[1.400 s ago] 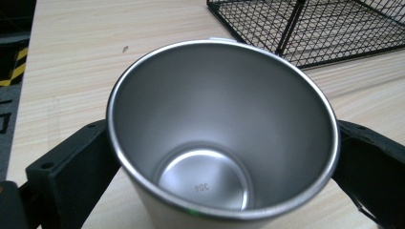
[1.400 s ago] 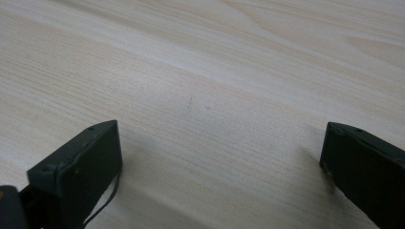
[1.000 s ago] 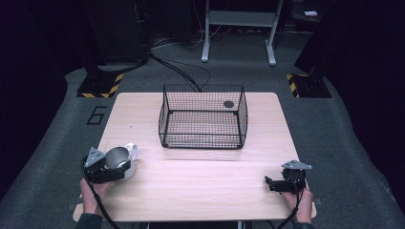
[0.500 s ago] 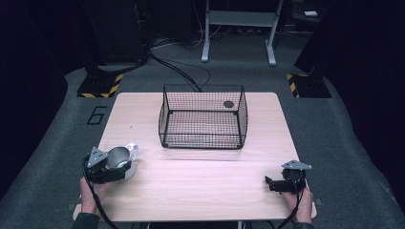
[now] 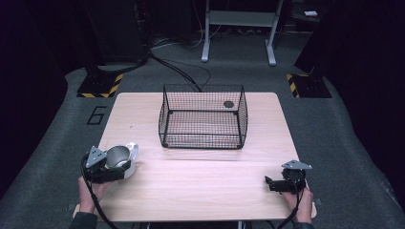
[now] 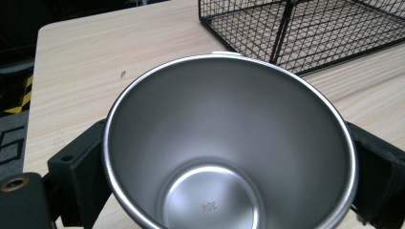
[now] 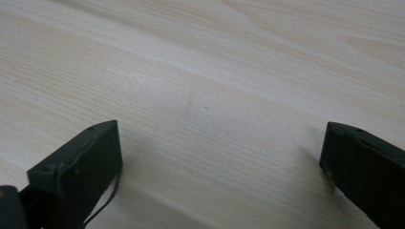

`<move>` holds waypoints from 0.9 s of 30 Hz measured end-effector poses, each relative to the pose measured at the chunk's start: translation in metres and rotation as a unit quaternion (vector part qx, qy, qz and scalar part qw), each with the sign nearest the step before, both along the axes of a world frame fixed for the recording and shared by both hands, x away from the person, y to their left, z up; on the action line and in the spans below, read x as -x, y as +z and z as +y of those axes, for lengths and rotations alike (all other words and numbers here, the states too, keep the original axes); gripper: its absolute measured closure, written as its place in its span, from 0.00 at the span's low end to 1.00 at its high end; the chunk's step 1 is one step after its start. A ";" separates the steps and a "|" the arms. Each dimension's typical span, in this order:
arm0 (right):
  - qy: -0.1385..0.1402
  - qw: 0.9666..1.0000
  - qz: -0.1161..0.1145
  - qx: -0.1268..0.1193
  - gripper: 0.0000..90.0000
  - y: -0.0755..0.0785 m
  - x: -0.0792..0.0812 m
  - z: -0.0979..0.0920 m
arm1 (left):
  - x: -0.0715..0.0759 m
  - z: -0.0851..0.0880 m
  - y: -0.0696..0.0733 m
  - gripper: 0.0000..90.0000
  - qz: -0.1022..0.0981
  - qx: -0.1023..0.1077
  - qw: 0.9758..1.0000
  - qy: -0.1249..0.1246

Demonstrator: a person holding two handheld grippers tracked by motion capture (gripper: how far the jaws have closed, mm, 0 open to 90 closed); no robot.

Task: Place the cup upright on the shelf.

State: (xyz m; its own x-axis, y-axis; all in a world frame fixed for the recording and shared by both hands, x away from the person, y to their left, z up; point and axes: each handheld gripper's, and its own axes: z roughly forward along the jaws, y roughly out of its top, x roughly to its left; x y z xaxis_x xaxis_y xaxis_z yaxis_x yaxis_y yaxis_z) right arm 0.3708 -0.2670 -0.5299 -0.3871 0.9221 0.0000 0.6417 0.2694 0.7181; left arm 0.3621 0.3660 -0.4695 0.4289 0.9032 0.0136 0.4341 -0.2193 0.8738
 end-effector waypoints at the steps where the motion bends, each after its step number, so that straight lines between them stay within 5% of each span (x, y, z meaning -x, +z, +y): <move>1: 0.001 1.000 0.000 0.001 0.00 0.000 0.000 0.000 | 0.000 0.000 0.000 0.08 0.000 0.000 1.000 0.000; 27: 0.001 1.000 0.000 0.000 0.00 0.000 0.000 0.000 | 0.004 -0.019 0.016 0.08 -0.003 -0.010 0.998 -0.054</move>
